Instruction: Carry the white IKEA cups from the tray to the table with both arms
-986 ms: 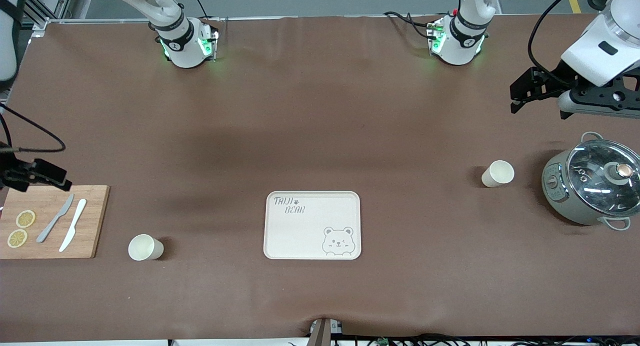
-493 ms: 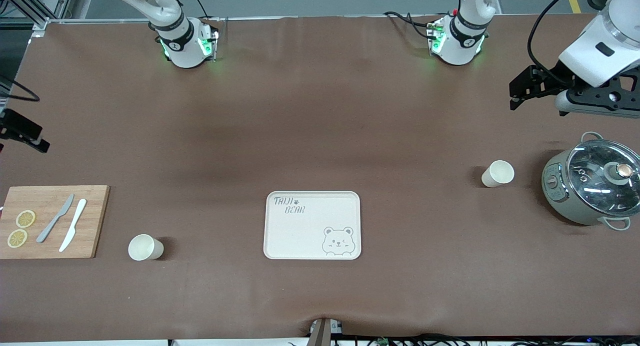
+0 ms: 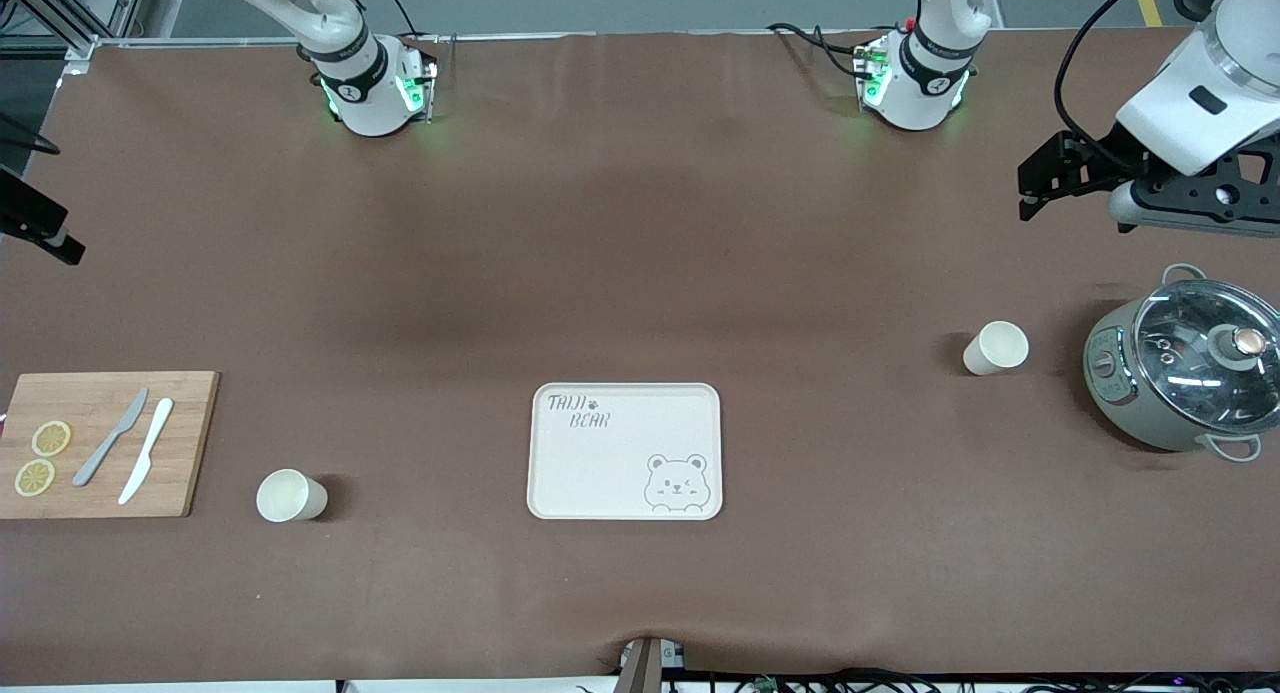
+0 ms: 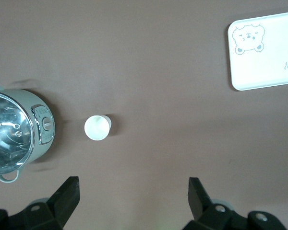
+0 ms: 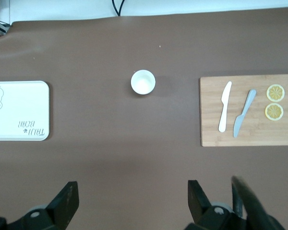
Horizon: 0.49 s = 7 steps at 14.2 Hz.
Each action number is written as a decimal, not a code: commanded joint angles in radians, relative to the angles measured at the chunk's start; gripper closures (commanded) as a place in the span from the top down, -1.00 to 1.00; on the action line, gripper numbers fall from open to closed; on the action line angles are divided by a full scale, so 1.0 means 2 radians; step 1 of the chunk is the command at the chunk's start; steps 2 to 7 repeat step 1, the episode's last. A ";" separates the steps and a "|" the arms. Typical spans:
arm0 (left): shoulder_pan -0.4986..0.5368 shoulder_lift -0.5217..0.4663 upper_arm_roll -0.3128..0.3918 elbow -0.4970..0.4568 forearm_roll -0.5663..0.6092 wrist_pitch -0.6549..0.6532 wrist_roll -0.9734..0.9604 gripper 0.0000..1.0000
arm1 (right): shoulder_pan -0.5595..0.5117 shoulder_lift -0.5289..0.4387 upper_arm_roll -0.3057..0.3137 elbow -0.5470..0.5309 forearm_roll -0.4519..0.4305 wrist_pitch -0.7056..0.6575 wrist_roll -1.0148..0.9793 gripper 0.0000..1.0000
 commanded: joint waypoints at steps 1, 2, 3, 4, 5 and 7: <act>0.001 -0.004 -0.003 -0.001 0.006 -0.005 0.009 1.00 | -0.003 -0.026 0.008 -0.017 -0.017 -0.017 0.020 1.00; 0.001 -0.004 -0.003 -0.001 0.006 -0.005 0.009 1.00 | -0.003 -0.026 0.008 -0.017 -0.017 -0.017 0.020 1.00; 0.001 -0.004 -0.003 -0.001 0.006 -0.005 0.009 1.00 | -0.003 -0.026 0.008 -0.017 -0.017 -0.017 0.020 1.00; 0.001 -0.004 -0.003 -0.001 0.006 -0.005 0.009 1.00 | -0.003 -0.026 0.008 -0.017 -0.017 -0.017 0.020 1.00; 0.001 -0.004 -0.003 -0.001 0.006 -0.005 0.009 1.00 | -0.003 -0.026 0.008 -0.017 -0.017 -0.017 0.020 1.00; 0.001 -0.004 -0.003 -0.001 0.006 -0.005 0.009 1.00 | -0.003 -0.026 0.008 -0.017 -0.017 -0.017 0.020 1.00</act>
